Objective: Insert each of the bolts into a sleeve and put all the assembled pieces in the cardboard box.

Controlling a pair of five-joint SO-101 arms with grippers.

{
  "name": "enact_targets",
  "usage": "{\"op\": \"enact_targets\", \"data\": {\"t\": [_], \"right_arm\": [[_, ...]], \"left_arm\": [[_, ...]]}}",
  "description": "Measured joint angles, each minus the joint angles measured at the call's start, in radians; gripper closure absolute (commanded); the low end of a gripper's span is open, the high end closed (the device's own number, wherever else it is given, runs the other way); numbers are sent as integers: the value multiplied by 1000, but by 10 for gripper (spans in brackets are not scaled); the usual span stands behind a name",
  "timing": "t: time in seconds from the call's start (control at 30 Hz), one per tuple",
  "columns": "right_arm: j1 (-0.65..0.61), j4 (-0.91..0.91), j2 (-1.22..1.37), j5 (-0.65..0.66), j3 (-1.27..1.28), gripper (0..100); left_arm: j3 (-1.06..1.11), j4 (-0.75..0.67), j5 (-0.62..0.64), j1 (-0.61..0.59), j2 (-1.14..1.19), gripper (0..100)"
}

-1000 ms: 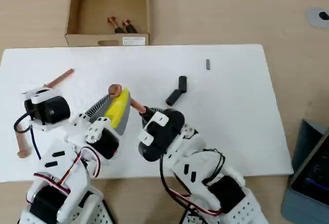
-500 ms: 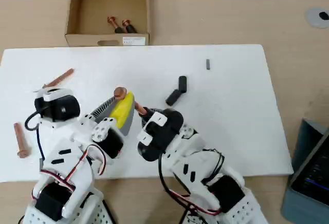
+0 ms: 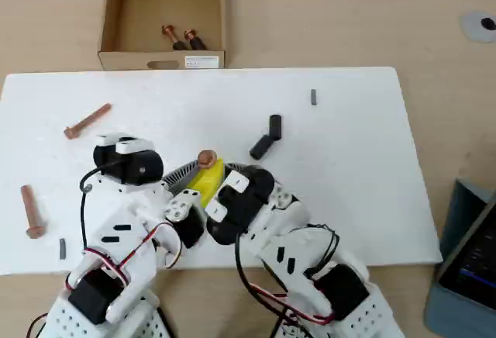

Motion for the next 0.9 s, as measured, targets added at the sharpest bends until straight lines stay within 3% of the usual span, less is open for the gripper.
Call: {"op": "enact_targets", "data": {"t": [0.1,0.33,0.9], "right_arm": [[0,0,0,0,0,989],[2,0,0,0,2,989],[2,-2,-3,0,-3,989]], "left_arm": [[14,-2,-9,0,-2,985],[18,-2,-20,-5,-2,797],[-101,11,-106,-158,5,822]]}}
